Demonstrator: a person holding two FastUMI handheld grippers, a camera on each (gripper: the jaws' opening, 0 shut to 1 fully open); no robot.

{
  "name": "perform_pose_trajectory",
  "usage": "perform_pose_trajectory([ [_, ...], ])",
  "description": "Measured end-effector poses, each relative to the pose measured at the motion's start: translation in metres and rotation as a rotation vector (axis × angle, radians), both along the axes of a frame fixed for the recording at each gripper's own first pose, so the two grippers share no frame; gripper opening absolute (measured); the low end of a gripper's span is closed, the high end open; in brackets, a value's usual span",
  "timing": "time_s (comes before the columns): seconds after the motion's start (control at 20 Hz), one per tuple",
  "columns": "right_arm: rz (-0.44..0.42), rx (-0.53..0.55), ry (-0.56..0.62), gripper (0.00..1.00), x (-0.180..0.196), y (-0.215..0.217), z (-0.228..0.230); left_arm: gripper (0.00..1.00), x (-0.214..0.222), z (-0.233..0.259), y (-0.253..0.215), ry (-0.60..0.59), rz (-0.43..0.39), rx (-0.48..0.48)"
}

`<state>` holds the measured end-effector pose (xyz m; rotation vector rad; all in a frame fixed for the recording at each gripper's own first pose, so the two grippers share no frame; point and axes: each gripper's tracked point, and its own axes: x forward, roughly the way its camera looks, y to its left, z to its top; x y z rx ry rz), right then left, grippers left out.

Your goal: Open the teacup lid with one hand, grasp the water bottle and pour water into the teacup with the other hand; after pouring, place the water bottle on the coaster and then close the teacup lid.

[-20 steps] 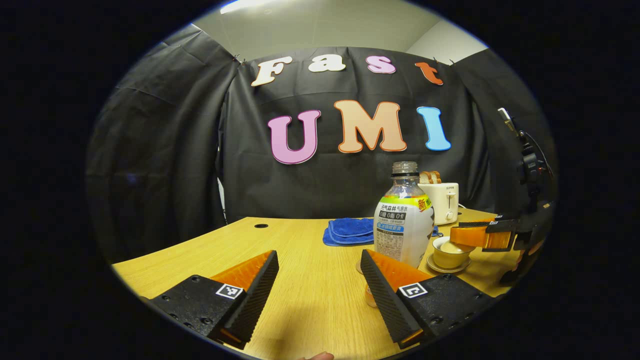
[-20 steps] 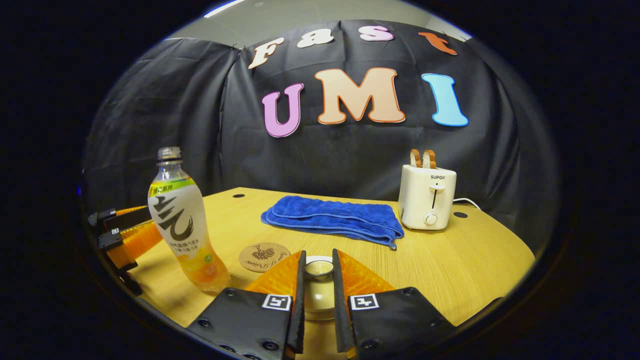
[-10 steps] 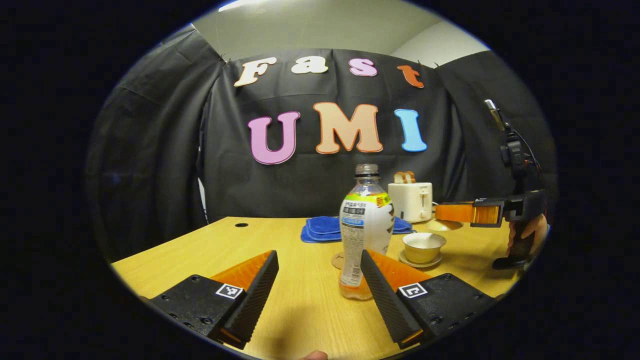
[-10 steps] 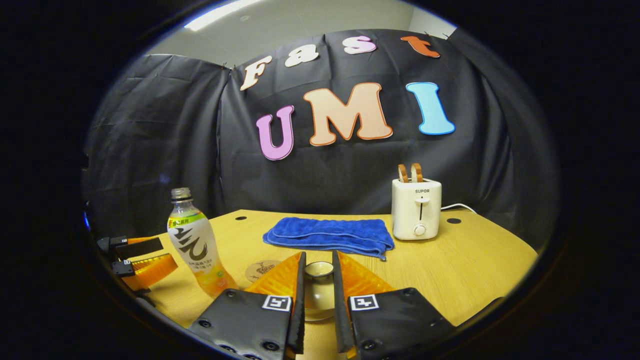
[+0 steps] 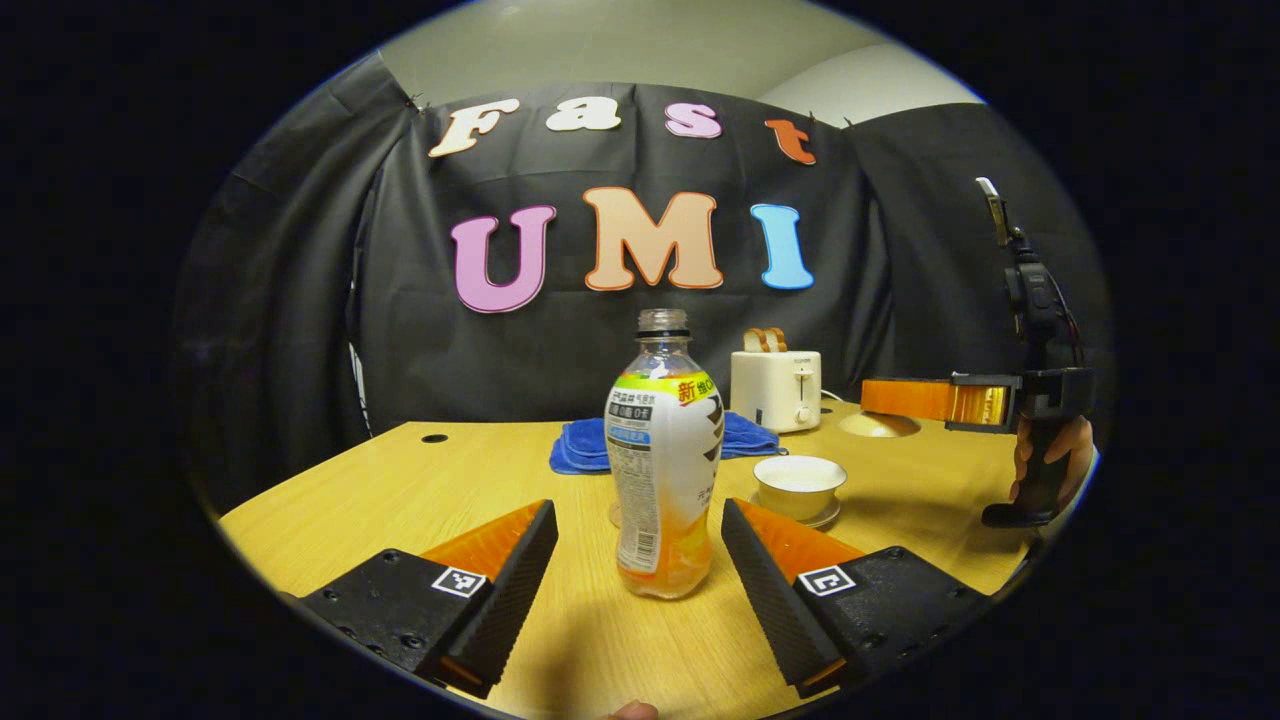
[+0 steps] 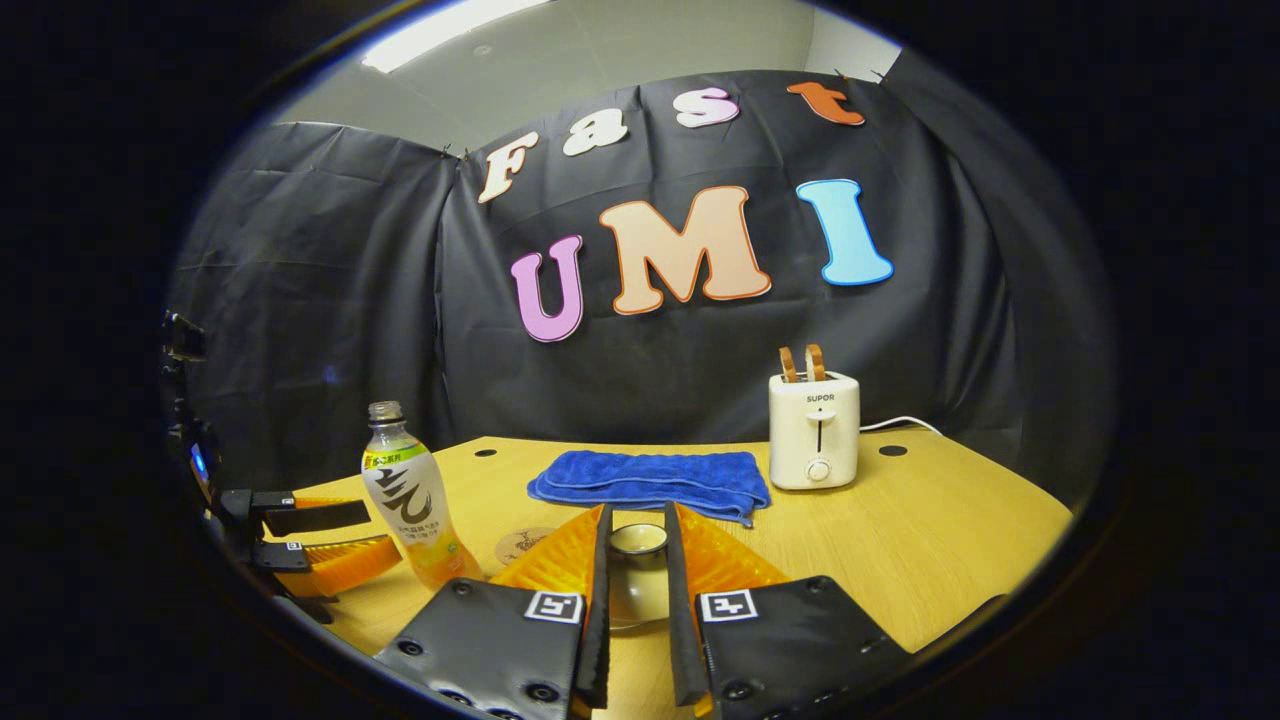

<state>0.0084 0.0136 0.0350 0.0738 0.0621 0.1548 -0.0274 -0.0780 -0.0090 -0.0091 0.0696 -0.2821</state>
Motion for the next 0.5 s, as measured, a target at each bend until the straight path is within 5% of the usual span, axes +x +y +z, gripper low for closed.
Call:
perform_pose_trajectory([
  [0.5,-0.003,-0.006,-0.059,0.28,-0.017,-0.017,0.026,0.96,0.029,-0.008,-0.014,0.045,-0.014,0.010],
])
